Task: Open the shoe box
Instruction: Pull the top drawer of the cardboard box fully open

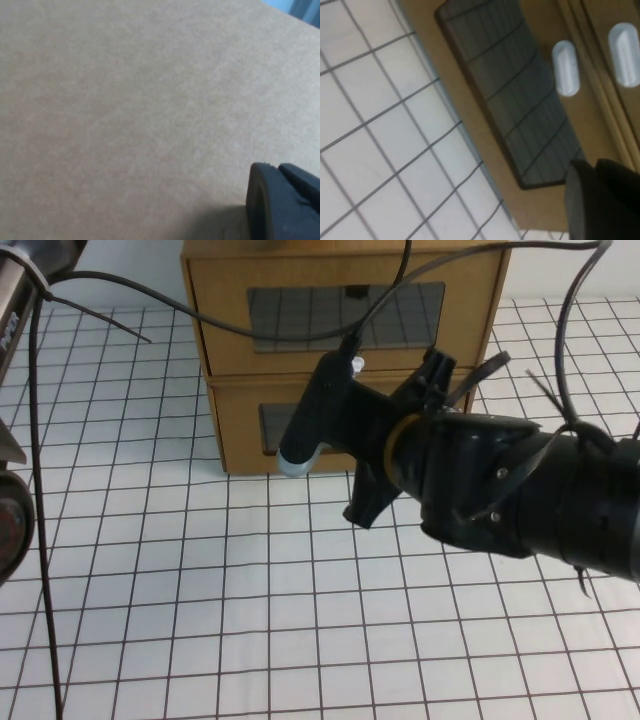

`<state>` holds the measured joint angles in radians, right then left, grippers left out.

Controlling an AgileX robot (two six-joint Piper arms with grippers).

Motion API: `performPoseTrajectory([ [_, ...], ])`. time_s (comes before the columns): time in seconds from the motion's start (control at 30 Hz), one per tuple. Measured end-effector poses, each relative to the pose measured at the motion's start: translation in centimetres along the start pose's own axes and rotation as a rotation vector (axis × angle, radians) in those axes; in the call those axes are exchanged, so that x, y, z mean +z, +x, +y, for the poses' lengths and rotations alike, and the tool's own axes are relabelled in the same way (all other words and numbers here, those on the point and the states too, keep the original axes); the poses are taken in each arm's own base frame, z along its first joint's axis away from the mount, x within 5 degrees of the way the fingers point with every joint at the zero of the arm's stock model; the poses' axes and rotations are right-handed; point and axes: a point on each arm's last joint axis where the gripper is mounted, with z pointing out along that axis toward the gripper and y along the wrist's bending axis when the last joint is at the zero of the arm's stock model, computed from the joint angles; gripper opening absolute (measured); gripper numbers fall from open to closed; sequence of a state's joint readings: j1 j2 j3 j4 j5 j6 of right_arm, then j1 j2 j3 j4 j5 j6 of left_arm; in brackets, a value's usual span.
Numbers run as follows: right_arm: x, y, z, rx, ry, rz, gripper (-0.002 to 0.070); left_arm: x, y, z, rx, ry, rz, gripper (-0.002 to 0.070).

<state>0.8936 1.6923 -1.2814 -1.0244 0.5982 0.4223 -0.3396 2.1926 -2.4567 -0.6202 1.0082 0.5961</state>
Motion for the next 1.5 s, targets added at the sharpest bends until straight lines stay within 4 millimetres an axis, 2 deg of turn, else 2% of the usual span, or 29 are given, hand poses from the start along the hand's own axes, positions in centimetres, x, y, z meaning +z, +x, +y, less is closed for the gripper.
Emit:
performPoseTrajectory([
  [0.07, 0.4, -0.3, 0.0, -0.018, 0.027, -0.030, 0.0042, 0.0, 0.0, 0.0, -0.005, 0.001, 0.002, -0.0005],
  [0.27, 1.4, -0.7, 0.4, -0.040, 0.063, -0.083, 0.0256, 0.0, 0.1, -0.1, -0.025, 0.007, 0.007, -0.0005],
  [0.33, 1.5, -0.8, 0.4, -0.047, 0.071, -0.096, 0.0282, 0.0, 0.1, -0.1, -0.039, 0.011, 0.011, -0.0005],
  [0.63, 2.1, -1.0, -1.1, -0.147, 0.119, -0.191, 0.0273, 0.0, 0.1, -0.2, -0.082, 0.023, 0.020, -0.0005],
  [0.87, 3.0, -0.8, -1.3, -0.222, 0.105, -0.230, 0.0270, -0.1, 0.2, -0.4, -0.119, 0.035, 0.031, -0.0005],
  [1.17, 6.1, -1.3, -0.5, -0.285, 0.123, -0.207, 0.0270, -0.2, 0.2, -0.4, -0.124, 0.037, 0.034, -0.0005],
  [1.37, 7.8, -0.9, -1.5, -0.268, 0.156, -0.169, 0.0267, -0.2, 0.2, -0.4, -0.127, 0.038, 0.033, -0.0005],
  [1.5, 8.4, -0.2, -2.3, -0.257, 0.167, -0.147, 0.0237, -0.2, 0.2, -0.4, -0.127, 0.038, 0.033, -0.0005],
])
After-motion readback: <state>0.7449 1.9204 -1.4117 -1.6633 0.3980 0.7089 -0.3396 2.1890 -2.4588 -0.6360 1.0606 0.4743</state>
